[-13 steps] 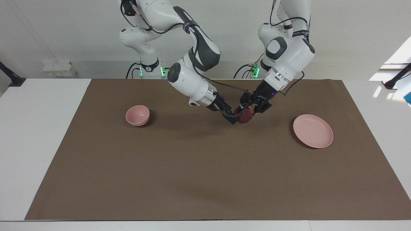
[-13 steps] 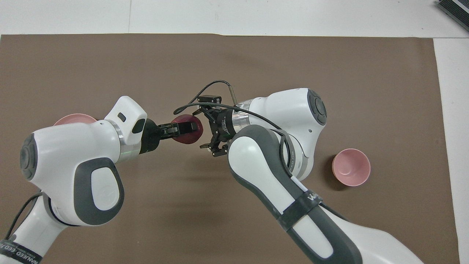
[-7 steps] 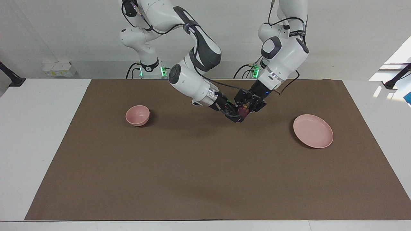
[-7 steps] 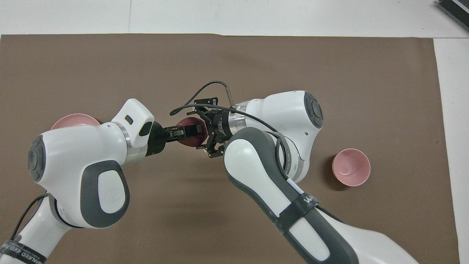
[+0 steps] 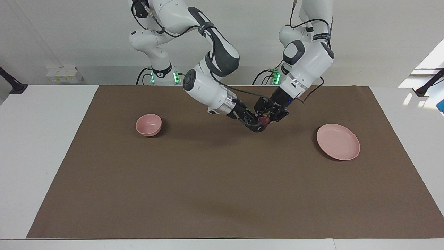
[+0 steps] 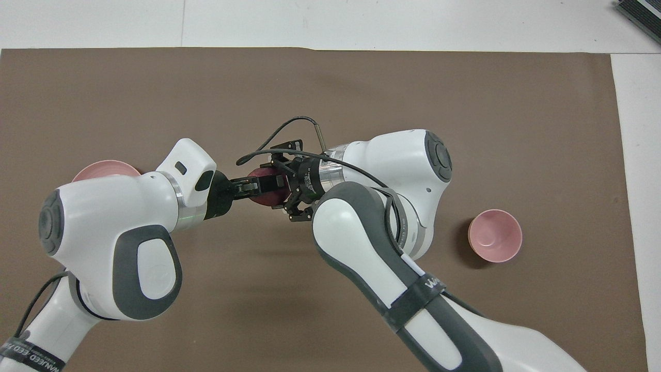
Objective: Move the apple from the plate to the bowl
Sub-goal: 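Grasp the apple with the right gripper and open the left gripper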
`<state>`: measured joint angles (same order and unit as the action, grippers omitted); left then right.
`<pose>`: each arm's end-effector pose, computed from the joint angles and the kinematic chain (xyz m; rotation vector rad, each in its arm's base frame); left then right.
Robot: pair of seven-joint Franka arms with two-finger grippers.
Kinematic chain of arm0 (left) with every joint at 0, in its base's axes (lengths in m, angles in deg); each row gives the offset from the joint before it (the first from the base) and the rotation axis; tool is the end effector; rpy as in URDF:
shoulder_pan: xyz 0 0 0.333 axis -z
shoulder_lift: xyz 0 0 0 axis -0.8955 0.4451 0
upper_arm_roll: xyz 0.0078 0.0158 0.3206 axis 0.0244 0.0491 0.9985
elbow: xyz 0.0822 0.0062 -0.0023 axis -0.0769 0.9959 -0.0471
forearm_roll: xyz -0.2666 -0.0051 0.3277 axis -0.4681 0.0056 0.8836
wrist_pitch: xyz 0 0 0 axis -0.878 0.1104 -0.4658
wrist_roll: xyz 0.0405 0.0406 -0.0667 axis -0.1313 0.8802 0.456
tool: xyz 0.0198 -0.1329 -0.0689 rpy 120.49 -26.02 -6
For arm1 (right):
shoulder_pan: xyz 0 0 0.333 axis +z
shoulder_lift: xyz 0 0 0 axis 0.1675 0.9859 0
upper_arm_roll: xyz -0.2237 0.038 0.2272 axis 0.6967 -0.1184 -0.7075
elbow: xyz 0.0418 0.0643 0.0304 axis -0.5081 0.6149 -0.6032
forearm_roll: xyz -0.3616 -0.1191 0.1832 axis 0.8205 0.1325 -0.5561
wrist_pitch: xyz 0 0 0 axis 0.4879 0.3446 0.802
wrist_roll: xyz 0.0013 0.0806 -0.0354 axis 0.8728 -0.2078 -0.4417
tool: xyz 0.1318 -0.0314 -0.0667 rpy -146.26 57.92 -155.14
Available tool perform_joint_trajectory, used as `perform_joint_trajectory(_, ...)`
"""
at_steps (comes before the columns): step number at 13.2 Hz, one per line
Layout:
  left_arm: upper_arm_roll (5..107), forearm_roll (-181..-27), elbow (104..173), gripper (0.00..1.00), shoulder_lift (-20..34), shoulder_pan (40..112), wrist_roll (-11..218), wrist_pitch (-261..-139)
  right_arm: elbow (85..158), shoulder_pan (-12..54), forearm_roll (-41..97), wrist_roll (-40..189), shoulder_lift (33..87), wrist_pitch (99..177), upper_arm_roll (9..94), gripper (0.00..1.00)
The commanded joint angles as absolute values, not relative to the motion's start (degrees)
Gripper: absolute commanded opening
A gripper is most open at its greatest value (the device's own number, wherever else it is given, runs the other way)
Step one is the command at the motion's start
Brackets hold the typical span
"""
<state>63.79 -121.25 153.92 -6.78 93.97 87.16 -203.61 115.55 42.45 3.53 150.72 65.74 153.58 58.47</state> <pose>0.5320 -0.2757 0.4124 2.5040 0.0621 0.2726 0.5894 0.4317 0.3778 -1.9817 1.3652 0.5762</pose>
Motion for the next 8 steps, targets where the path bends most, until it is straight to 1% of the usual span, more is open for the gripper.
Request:
perform_joint_trajectory(1, 64.55, -120.95, 152.89, 0.99, -8.06, 93.46, 87.71, -197.73, 114.63, 41.29, 5.23, 151.04, 65.45, 151.52, 58.94, 0.15)
perform_joint_trajectory(5, 64.55, -110.70, 149.04, 1.00, -9.82, 87.59, 87.44, -183.42, 114.64, 36.55, 14.45, 149.11, 62.03, 143.09, 58.95, 0.15)
perform_joint_trajectory(7, 64.55, -102.44, 143.61, 1.00, -9.22, 83.89, 87.35, -175.68, 114.55, 34.96, 20.86, 145.69, 60.00, 140.01, 58.95, 0.15)
perform_joint_trajectory(8, 64.55, -97.71, 140.97, 1.00, -8.69, 81.61, 87.35, -173.04, 114.55, 34.95, 24.81, 144.02, 58.95, 139.39, 58.95, 0.11)
